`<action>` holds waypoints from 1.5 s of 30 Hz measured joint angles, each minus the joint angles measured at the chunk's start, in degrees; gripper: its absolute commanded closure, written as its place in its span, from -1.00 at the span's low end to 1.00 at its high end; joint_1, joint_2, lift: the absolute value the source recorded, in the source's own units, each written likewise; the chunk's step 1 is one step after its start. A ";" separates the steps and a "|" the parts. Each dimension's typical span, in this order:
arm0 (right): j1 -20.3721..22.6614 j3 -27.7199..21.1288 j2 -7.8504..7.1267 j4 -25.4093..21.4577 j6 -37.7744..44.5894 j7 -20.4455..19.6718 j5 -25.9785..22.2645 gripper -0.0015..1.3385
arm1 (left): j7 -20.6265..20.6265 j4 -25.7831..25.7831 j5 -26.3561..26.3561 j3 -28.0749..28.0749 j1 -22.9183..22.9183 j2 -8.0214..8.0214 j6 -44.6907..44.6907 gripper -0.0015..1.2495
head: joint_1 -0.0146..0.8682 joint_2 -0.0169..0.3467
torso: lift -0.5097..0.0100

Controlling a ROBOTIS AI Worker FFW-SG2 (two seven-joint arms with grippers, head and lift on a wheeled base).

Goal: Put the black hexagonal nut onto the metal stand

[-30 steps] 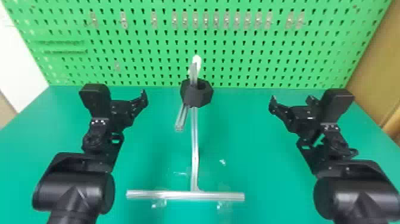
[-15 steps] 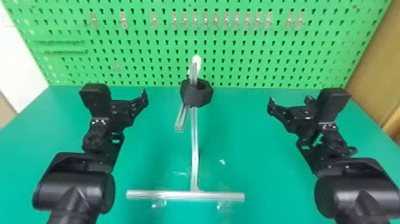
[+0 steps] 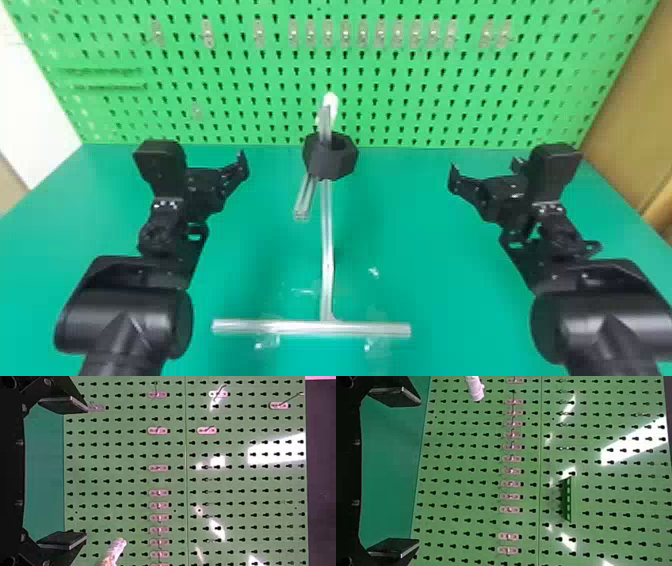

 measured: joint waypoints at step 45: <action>-0.22 -0.25 -0.10 -0.18 0.12 -0.02 -0.02 -0.90 | 0.00 0.00 0.00 0.07 0.12 0.00 0.05 -0.75 | 0.60 -0.46 | 0.96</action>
